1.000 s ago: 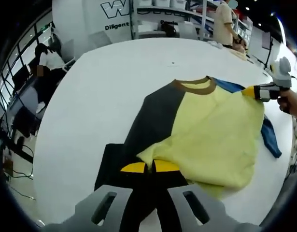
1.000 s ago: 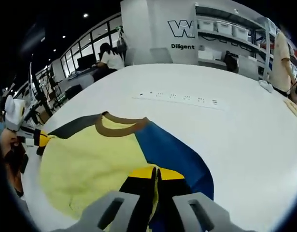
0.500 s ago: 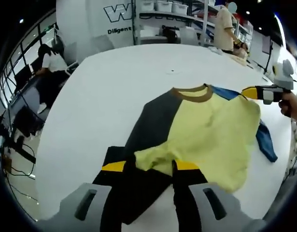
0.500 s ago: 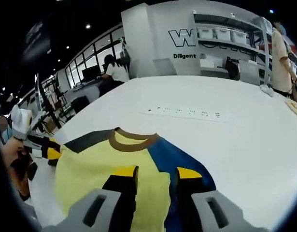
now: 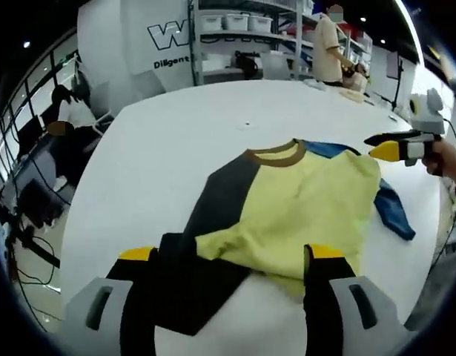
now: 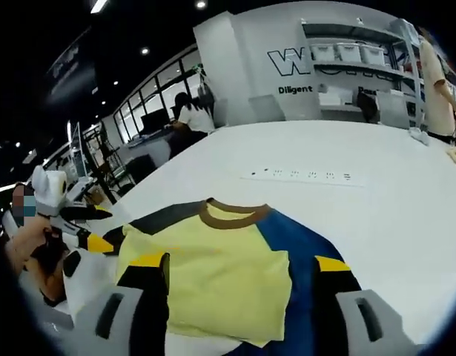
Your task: Fold the garment on the visible template until the final outline fits inside the template.
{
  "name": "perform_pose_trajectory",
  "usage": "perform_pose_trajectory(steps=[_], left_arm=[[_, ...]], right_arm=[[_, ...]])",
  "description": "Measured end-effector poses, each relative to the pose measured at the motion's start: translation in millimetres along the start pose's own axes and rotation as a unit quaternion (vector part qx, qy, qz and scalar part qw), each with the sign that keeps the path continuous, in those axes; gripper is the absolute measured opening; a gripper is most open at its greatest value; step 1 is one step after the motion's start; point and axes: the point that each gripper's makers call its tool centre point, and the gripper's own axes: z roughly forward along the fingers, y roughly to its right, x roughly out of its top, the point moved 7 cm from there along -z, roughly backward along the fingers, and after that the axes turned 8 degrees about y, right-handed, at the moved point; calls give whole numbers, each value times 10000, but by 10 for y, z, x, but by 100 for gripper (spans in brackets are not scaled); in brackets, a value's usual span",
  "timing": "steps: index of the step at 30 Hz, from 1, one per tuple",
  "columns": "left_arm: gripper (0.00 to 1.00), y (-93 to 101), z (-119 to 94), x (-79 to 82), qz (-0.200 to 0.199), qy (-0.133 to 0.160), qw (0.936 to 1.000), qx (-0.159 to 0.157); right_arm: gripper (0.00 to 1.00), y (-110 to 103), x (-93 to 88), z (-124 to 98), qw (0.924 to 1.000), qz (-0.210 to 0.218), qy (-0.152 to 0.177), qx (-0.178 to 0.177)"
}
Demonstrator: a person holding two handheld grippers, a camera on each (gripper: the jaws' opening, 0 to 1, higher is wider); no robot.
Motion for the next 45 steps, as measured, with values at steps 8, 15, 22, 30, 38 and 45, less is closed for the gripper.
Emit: perform_pose_trajectory(steps=[8, 15, 22, 30, 38, 45], left_arm=[[98, 57, -36, -16, 30, 371, 9993, 16], [99, 102, -101, -151, -75, 371, 9993, 1], [93, 167, -123, -323, -336, 291, 9990, -95], [82, 225, -109, -495, -618, 139, 9979, -140], [57, 318, -53, -561, -684, 25, 9972, -302], [35, 423, 38, -625, -705, -121, 9963, -472]], right_arm=[[76, 6, -202, -130, 10000, -46, -50, -13], [70, 19, -319, -254, 9998, -157, -138, -74], [56, 18, -448, -335, 9993, -234, -254, -116], [39, 54, -678, -365, 9981, -199, -522, -262], [20, 112, -745, -349, 9984, -31, -416, -383], [11, 185, -787, -262, 9978, 156, -432, -474]])
